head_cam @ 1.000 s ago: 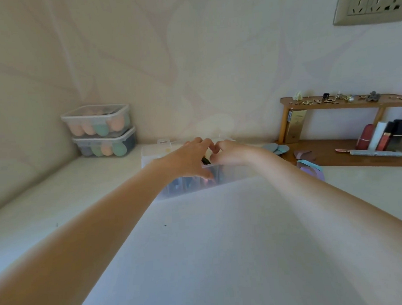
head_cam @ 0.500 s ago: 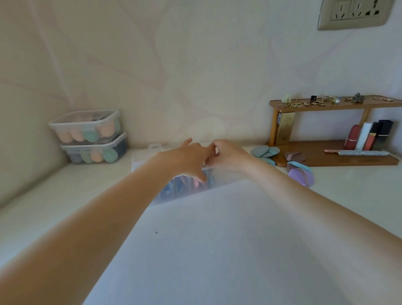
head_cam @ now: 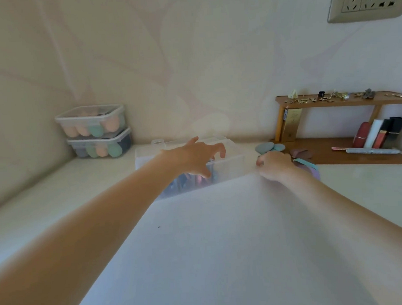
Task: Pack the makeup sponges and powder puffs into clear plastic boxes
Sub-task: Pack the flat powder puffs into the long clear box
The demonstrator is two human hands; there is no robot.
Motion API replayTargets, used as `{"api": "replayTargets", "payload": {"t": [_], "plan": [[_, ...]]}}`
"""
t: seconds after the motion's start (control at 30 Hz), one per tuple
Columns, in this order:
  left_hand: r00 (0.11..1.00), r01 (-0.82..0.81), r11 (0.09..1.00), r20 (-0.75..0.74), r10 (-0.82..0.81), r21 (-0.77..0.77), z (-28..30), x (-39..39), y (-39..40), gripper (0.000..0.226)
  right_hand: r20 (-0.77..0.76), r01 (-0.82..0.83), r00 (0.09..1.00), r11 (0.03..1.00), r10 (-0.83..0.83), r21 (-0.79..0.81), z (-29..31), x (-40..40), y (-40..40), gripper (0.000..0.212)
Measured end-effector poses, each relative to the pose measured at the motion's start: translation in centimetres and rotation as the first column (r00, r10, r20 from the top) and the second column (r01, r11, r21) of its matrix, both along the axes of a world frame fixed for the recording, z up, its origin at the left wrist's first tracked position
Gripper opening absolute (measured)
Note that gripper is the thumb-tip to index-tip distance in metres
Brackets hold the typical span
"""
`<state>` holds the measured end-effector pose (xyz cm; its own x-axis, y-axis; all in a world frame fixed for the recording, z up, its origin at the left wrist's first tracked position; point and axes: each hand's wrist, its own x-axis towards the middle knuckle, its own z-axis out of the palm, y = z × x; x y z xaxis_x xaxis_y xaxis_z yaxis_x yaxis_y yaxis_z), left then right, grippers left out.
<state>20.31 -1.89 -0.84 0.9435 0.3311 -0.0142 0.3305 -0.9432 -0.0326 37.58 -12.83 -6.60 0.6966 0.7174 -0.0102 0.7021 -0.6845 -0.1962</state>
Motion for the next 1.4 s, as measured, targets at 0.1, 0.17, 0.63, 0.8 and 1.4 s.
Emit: {"api": "replayTargets", "payload": {"t": [0.1, 0.17, 0.63, 0.8, 1.4], "plan": [[0.999, -0.022, 0.998, 0.037, 0.025, -0.065, -0.3, -0.2, 0.2, 0.057, 0.056, 0.016, 0.998, 0.999, -0.018, 0.046, -0.2, -0.1, 0.1, 0.019], [0.998, -0.02, 0.997, 0.052, 0.024, -0.079, -0.4, -0.3, 0.1, 0.056, 0.082, 0.017, 0.996, 0.995, -0.025, 0.102, -0.3, -0.1, 0.2, 0.029], [0.99, -0.053, 0.992, 0.123, 0.068, -0.118, -0.4, -0.9, -0.6, 0.059, 0.042, -0.048, 0.999, 0.593, 0.024, 0.804, 7.0, -3.6, 1.4, 0.009], [0.983, -0.043, 0.996, 0.176, 0.056, -0.078, -0.3, -1.5, -0.4, 0.061, 0.036, -0.122, 0.988, 0.627, 0.148, 0.77, 6.6, -6.7, 3.2, 0.01], [0.987, -0.019, 0.992, 0.157, 0.039, -0.126, -0.2, -1.1, 0.8, 0.055, 0.069, -0.251, 0.967, 0.871, 0.245, 0.422, 3.8, -7.8, 4.6, 0.016]]}}
